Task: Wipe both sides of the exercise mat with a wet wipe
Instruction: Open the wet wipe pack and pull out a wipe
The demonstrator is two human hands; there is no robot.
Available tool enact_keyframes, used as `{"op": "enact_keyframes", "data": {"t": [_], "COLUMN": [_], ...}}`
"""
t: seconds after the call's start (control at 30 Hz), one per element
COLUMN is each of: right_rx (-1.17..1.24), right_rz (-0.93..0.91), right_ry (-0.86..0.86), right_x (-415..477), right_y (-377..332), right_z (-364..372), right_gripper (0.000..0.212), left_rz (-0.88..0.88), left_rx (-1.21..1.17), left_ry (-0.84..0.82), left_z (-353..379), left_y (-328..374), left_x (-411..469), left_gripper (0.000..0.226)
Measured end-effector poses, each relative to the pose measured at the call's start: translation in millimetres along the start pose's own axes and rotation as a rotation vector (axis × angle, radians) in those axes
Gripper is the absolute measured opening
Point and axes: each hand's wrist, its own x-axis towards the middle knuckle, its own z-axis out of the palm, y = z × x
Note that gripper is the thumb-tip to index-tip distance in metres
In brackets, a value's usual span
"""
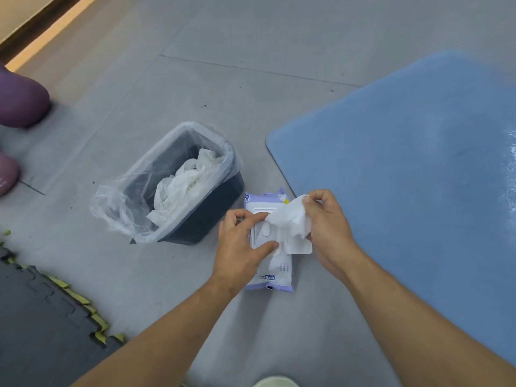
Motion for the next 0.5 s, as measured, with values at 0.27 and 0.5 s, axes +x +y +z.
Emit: {"op": "enact_keyframes", "data": {"t": [0.27, 0.5], "right_rx": [0.181, -0.150], "right_rz": [0.011, 0.058], "right_ry": [0.174, 0.136], "right_x": [9.1, -1.7], "right_y": [-8.1, 11.7], "right_z": [-31.6, -39.2], "right_gripper": [0.013, 0.011], "left_rz": [-0.012, 0.012], "left_rx": [0.033, 0.099], "left_ry": [0.016, 0.059], "left_z": [0.5, 5.9], "left_y": [3.5, 9.5], "left_x": [-2.6, -4.3], "left_gripper": [0.050, 0.034]}}
